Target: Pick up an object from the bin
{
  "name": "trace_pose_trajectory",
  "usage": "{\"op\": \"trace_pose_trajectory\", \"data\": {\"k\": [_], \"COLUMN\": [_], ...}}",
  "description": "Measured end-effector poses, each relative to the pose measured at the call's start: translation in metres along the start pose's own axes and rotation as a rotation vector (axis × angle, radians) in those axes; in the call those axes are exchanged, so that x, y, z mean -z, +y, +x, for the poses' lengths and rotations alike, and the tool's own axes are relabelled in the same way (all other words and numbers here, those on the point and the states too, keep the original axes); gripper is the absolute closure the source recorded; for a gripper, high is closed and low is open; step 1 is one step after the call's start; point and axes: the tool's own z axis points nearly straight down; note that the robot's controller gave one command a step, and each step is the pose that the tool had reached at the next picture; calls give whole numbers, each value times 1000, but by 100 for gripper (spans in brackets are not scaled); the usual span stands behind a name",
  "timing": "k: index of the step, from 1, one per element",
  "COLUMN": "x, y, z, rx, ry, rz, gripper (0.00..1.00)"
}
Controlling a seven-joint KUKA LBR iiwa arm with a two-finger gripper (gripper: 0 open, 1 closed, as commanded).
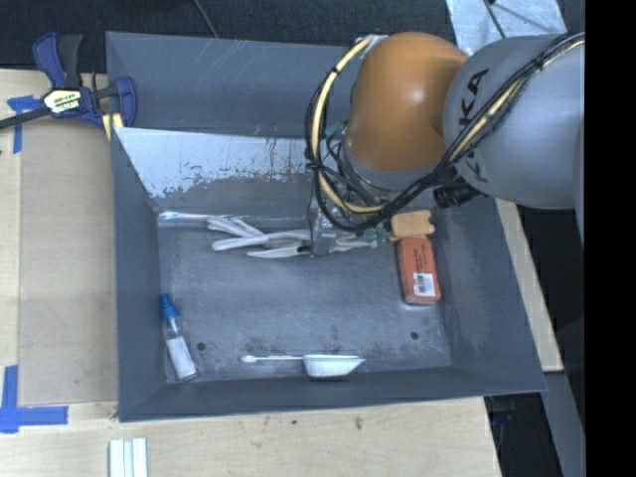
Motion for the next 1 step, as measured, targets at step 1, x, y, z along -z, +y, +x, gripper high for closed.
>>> {"op": "trace_pose_trajectory", "data": {"k": [1], "x": [39], "y": [-4], "z": [-3], "rx": [2], "ry": [8], "rz": [1], "gripper": [100]}}
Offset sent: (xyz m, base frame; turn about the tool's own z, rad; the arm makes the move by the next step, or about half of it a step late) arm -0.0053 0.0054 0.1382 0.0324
